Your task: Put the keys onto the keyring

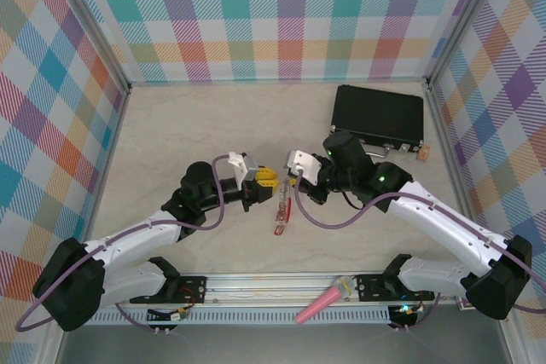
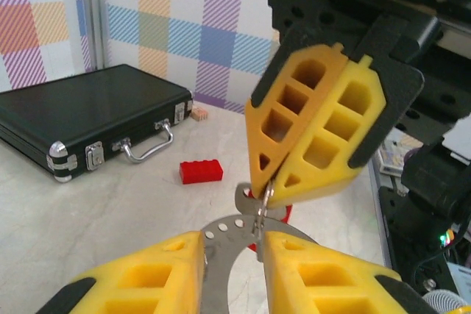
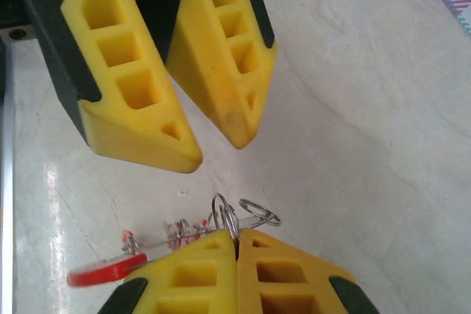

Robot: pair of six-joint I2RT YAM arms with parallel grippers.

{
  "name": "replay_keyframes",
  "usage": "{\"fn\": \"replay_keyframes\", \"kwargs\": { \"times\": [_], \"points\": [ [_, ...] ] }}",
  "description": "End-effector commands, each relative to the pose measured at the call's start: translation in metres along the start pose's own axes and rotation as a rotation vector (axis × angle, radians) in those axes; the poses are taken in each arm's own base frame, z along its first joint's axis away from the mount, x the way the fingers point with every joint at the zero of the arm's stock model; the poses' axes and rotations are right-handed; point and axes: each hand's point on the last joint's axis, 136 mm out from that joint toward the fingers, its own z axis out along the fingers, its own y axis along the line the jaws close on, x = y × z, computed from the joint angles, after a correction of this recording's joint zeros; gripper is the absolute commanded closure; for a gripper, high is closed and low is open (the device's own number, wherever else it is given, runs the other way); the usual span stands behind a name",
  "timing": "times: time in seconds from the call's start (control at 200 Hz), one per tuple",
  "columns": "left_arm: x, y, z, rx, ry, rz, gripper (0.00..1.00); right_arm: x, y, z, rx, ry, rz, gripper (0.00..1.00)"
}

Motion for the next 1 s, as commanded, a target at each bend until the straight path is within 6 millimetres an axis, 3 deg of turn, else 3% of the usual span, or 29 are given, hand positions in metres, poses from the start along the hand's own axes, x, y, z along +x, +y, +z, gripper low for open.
{"fn": "replay_keyframes", "kwargs": {
  "times": [0.0,0.77,0.995],
  "points": [
    [-0.002,-0.007,0.002,0.021,0.010,0.062,0.73,-0.010,-0.003,-0.006,0.030,-0.009,-0.080,1.00],
    [-0.005,-0.011,0.011,0.034,0.026,0.074,0.71,-0.017,0.016,0.004,-0.040,-0.035,-0.088,1.00],
    [-0.004,-0.014,0.014,0.058,0.044,0.067,0.76,-0.017,0.018,0.004,-0.044,-0.037,-0.090,1.00]
  ]
}}
